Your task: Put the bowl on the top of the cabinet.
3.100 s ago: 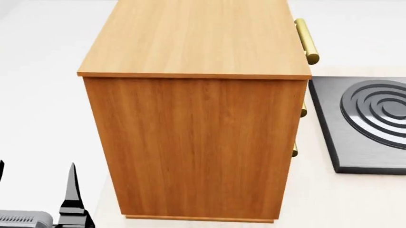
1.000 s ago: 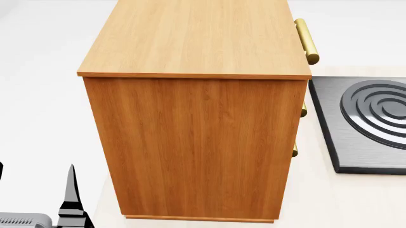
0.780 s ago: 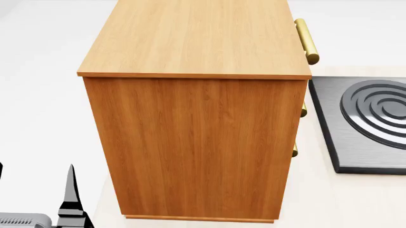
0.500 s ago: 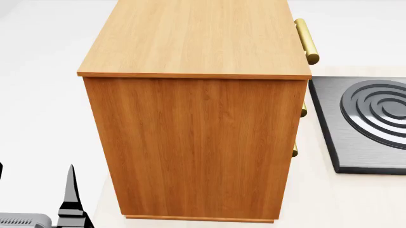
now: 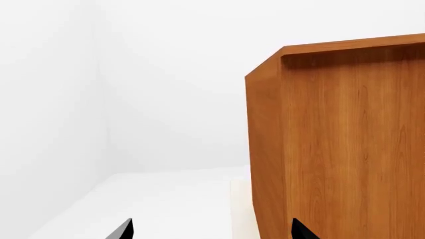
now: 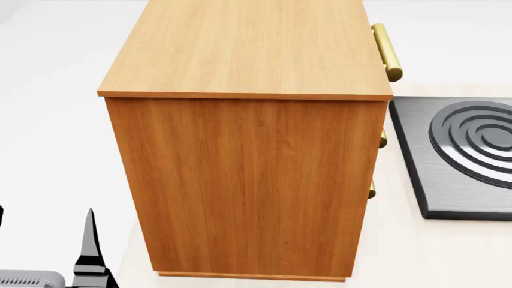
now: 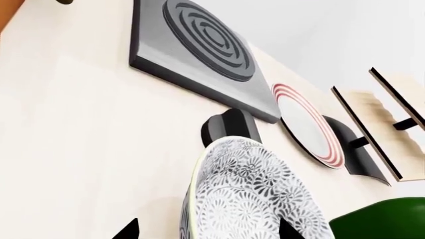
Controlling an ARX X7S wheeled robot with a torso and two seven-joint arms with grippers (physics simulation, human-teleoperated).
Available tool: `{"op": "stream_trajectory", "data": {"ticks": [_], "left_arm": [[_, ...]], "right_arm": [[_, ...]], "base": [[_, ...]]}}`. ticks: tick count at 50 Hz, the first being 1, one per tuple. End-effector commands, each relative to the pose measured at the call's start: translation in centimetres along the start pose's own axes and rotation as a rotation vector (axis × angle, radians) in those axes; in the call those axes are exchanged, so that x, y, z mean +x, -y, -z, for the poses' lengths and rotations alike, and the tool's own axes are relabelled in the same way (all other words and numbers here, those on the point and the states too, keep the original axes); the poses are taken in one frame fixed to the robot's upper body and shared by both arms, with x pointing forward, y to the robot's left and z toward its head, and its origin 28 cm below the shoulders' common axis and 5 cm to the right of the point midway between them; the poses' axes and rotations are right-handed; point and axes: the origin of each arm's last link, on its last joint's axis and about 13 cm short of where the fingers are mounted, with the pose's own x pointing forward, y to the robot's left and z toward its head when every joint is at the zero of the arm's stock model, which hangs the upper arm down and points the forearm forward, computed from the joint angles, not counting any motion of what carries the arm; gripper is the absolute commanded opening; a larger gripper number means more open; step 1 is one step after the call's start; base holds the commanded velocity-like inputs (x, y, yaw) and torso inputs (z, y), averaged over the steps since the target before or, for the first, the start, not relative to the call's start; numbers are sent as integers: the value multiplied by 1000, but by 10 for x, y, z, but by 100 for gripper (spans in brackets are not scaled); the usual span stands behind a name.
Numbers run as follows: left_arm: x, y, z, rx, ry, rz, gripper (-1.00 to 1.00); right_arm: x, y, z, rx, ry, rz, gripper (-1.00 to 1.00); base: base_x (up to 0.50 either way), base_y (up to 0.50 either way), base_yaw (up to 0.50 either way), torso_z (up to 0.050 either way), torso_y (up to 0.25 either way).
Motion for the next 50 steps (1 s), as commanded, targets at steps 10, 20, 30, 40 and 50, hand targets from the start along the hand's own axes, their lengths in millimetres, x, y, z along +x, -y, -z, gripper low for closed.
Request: {"op": "stream_trajectory", "data": {"ticks": [10, 20, 30, 40, 50], "left_arm": [[0, 1, 0, 3, 0, 3, 100], [0, 1, -1, 2, 1, 2, 100], [0, 2, 0, 7, 0, 5, 100], [0, 2, 0, 6, 0, 4, 100], [0, 2, 0, 6, 0, 3, 100]], "right_arm": [[5, -3, 0, -4, -7, -1, 100], [7, -3, 3, 0, -18, 4, 100], [8, -3, 2, -2, -14, 6, 100], [9, -4, 4, -3, -21, 6, 100], [10, -5, 4, -5, -22, 8, 100]], "base": [[0, 0, 0, 0, 0], [0, 0, 0, 0, 0], [0, 0, 0, 0, 0], [0, 0, 0, 0, 0], [0, 0, 0, 0, 0]]}}
